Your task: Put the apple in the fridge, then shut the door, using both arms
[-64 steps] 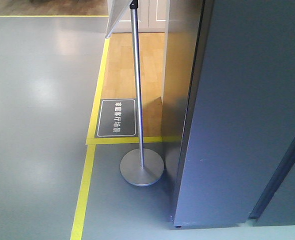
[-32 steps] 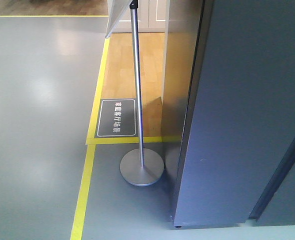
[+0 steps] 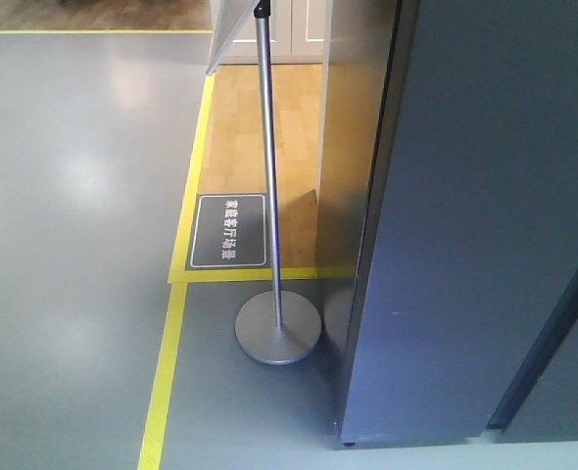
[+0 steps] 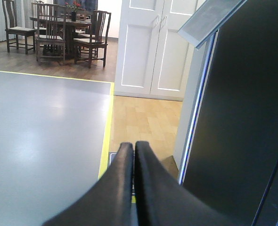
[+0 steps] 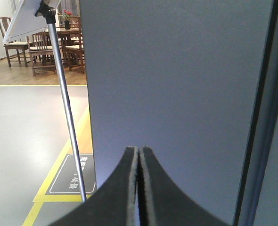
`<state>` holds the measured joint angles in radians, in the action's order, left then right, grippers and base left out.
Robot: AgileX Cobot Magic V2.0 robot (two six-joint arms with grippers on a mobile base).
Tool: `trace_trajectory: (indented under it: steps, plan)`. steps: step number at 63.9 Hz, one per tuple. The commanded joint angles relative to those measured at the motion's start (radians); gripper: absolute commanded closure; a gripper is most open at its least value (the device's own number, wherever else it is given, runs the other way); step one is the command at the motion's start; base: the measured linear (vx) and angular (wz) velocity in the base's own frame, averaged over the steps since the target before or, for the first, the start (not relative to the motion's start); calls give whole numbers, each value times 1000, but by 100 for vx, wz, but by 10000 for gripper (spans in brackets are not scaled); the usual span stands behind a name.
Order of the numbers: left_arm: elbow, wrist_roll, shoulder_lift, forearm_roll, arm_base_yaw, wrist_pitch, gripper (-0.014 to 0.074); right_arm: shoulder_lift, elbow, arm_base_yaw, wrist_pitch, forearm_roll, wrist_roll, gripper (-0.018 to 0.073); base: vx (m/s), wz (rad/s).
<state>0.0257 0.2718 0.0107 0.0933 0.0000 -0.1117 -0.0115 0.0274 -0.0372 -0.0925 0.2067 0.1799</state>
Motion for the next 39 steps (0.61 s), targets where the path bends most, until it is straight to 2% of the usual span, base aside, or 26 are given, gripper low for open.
trace_trajectory:
  steps: [1,39]
  plan:
    - [22,7,6,0,0,75,604,-19,15,6,82,6,-2,563,0,0]
    - [22,7,6,0,0,75,604,-19,15,6,82,6,-2,563,0,0]
